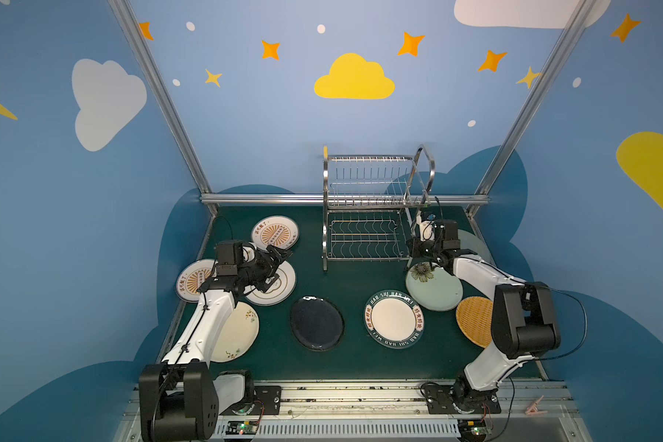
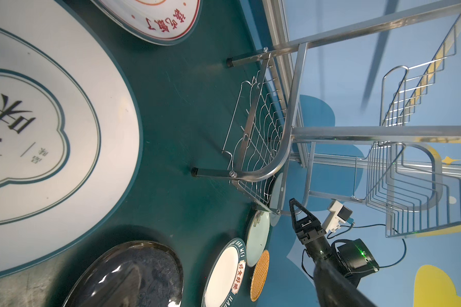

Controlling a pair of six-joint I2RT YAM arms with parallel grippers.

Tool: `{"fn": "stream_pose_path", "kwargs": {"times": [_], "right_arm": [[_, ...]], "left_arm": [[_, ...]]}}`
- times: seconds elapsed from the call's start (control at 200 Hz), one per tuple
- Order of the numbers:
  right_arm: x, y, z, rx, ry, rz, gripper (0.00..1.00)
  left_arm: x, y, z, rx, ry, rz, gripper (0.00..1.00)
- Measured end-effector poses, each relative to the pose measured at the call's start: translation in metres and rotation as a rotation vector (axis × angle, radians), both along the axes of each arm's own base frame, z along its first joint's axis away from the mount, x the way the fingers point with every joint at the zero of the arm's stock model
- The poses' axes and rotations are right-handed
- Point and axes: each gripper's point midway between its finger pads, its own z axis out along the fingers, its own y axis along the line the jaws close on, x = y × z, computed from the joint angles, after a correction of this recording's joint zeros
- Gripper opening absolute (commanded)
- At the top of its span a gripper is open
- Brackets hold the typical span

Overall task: Load plates into a dish rack
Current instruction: Rotate the dish rack at the top-center of the table.

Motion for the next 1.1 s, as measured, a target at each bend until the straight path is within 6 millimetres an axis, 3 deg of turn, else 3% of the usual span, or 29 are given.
{"fn": "stream_pose_path", "kwargs": {"times": [0.07, 0.195, 0.345, 0.431, 0.611, 0.721, 0.871, 1.101], "right_arm": [[0.0, 0.0, 0.0, 0.001, -0.002, 0.001, 0.14], [-0.002, 0.001, 0.0, 0.024, 0.011, 0.001, 0.2], [-0.012, -0.001, -0.006, 0.061, 0.035, -0.016, 0.2], [-0.017, -0.002, -0.006, 0.085, 0.053, -0.026, 0.32], [-0.027, -0.006, -0.005, 0.129, 0.09, -0.051, 0.45], [-0.031, -0.006, 0.004, 0.151, 0.081, -0.049, 0.54], [-0.039, -0.003, 0.025, 0.197, 0.051, -0.044, 0.85], [-0.067, -0.01, 0.051, 0.26, 0.005, -0.095, 0.91]], "left_arm": [[0.001, 0.001, 0.0, 0.002, -0.002, 0.007, 1.0], [0.003, 0.003, 0.0, 0.003, -0.001, 0.023, 1.0], [0.005, 0.01, -0.001, 0.011, 0.009, 0.065, 1.0], [0.006, 0.018, -0.002, 0.019, 0.012, 0.102, 1.0], [0.008, 0.034, 0.003, 0.026, -0.002, 0.17, 1.0], [0.009, 0.045, 0.004, 0.031, -0.005, 0.205, 1.0], [0.012, 0.066, 0.005, 0.064, -0.011, 0.264, 1.0], [0.037, 0.103, -0.003, 0.13, -0.014, 0.36, 1.0]]}}
